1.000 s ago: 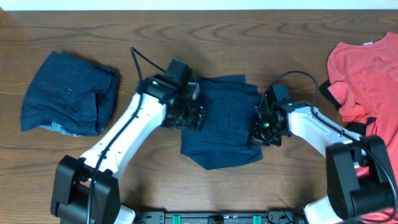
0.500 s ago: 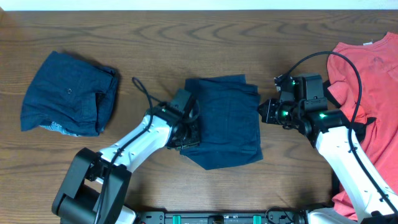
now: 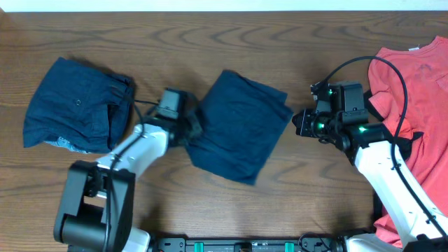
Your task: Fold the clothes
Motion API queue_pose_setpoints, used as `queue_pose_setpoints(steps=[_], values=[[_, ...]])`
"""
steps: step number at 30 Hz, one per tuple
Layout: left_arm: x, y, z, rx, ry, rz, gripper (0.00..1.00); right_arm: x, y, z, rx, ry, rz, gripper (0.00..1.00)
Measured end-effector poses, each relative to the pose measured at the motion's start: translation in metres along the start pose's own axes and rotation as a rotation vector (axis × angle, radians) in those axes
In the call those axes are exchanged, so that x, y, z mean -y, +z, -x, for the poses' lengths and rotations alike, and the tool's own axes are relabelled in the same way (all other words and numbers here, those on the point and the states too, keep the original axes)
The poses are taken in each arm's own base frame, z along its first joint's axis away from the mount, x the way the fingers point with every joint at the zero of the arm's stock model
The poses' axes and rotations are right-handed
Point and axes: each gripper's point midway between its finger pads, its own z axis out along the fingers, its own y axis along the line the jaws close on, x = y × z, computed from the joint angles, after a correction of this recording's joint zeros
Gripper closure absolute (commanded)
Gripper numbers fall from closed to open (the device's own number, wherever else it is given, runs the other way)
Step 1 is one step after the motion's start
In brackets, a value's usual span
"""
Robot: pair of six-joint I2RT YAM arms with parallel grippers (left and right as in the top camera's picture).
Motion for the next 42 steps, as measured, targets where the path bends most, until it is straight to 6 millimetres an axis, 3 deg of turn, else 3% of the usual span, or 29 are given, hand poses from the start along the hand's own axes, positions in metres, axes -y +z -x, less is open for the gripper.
queue_pose_setpoints(steps=[3,7,12,16,18,21,26,33,39,40,42], values=[[0.004,-0.012,0.017,-0.019,0.024,-0.026,0.53,0.003,0.009,0.008,0.027,-0.019,-0.019,0.92],[0.016,-0.029,0.016,-0.09,0.049,-0.044,0.36,0.004,0.031,0.011,0.026,-0.06,-0.025,0.93],[0.014,-0.046,-0.007,-0.209,0.047,-0.027,0.29,0.004,0.072,-0.011,-0.068,-0.141,-0.029,0.92],[0.005,-0.066,-0.034,-0.305,0.041,0.005,0.25,0.017,0.103,-0.032,-0.15,-0.157,-0.046,0.92],[0.003,-0.077,-0.043,-0.329,0.045,0.014,0.22,0.024,0.112,-0.041,-0.183,-0.154,-0.056,0.92],[0.002,-0.088,-0.05,-0.343,0.053,0.017,0.16,0.021,0.117,-0.039,-0.187,-0.16,-0.039,0.92],[-0.002,-0.073,-0.051,-0.317,0.034,-0.001,0.02,0.02,0.118,-0.038,-0.193,-0.161,-0.029,0.92],[-0.017,-0.023,-0.076,-0.282,-0.114,-0.067,0.0,0.019,0.118,-0.039,-0.194,-0.162,-0.027,0.92],[0.003,-0.016,-0.067,-0.23,-0.224,-0.21,0.0,0.019,0.118,-0.039,-0.196,-0.163,-0.024,0.92],[0.006,-0.016,-0.066,-0.224,-0.237,-0.226,0.0,0.019,0.118,-0.039,-0.196,-0.163,-0.024,0.92],[0.011,-0.014,-0.066,-0.217,-0.264,-0.249,0.19,0.019,0.118,-0.039,-0.197,-0.162,-0.024,0.92]])
